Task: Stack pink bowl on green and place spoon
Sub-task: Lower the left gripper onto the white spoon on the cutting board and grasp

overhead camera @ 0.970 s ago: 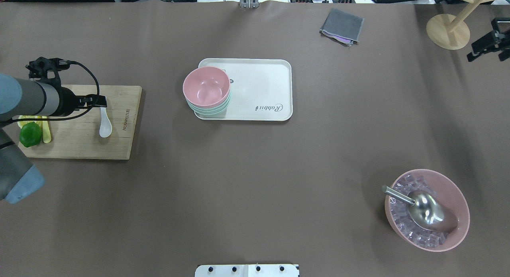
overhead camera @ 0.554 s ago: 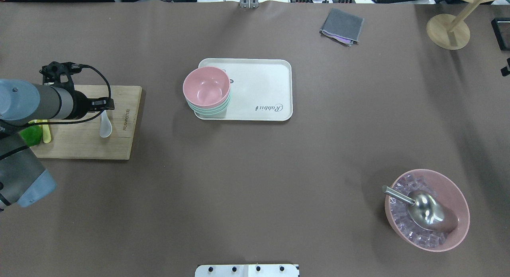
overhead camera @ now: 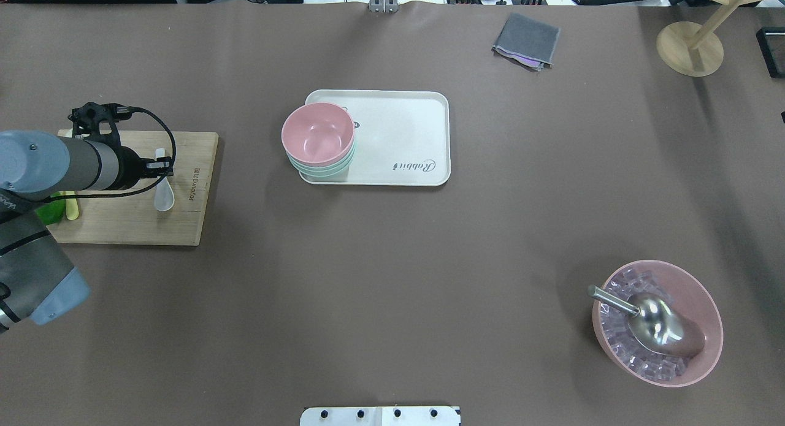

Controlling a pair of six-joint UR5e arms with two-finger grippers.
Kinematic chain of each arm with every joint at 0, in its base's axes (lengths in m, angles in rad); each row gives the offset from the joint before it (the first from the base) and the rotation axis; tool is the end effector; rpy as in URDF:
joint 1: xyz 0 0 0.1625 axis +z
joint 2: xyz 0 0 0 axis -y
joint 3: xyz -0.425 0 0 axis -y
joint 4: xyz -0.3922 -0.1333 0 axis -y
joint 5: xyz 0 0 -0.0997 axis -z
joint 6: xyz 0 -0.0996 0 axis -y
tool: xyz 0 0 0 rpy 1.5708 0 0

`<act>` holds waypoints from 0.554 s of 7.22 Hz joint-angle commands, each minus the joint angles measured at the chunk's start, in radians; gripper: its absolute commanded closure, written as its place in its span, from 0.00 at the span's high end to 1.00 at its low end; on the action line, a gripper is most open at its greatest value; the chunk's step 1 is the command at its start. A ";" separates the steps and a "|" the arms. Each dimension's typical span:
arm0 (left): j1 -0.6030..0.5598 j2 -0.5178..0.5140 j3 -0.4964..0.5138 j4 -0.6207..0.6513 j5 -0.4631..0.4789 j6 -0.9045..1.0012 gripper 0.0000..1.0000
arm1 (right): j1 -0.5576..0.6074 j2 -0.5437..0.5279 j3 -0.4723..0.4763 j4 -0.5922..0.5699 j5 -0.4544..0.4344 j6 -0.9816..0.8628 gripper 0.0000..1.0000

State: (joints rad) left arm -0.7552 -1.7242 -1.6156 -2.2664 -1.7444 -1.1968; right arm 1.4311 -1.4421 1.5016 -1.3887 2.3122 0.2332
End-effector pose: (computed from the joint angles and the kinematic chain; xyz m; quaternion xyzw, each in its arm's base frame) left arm 0.3488 -0.4878 0.4890 0.1643 0.4056 -0.1334 0.8892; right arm -0.0126 -0.5642 0.6081 0.0437 -0.3742 -0.0004 0.9263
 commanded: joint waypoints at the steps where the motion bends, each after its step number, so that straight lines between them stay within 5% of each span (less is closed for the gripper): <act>1: 0.000 0.000 0.006 -0.002 -0.001 0.002 0.06 | 0.000 -0.001 -0.001 0.000 0.000 0.000 1.00; 4: -0.001 -0.040 -0.044 0.004 -0.015 -0.009 0.00 | 0.000 -0.012 -0.003 0.000 0.001 -0.008 1.00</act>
State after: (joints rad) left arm -0.7561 -1.7396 -1.6353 -2.2671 -1.7549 -1.1977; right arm 1.4312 -1.4462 1.4990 -1.3882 2.3120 0.2314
